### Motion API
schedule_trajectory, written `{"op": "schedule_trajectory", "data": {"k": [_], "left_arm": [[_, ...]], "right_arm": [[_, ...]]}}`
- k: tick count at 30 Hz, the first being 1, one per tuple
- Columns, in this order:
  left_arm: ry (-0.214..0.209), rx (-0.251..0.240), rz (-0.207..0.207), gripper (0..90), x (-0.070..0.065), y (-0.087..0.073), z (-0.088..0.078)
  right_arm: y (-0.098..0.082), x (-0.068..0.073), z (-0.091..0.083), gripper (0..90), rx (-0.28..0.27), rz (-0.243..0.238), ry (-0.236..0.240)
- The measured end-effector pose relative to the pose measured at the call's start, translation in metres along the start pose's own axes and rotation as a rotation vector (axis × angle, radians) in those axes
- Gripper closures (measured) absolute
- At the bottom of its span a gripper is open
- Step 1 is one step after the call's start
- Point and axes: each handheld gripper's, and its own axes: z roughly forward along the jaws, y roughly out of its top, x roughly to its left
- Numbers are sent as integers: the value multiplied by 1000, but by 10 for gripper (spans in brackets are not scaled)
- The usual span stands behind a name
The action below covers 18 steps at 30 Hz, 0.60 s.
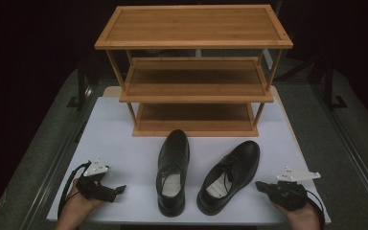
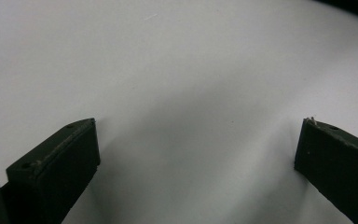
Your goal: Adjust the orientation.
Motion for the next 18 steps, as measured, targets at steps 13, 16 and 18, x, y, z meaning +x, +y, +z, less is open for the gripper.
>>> {"op": "schedule_trajectory", "data": {"k": [13,16,18], "left_arm": [[-1,1,0,0,0,0,0],[-1,2,0,0,0,0,0],[-1,2,0,0,0,0,0]], "right_arm": [[6,9,21,899,58,-41,41],[7,10,26,899,70,-50,43],[8,9,27,899,69,-51,48]]}}
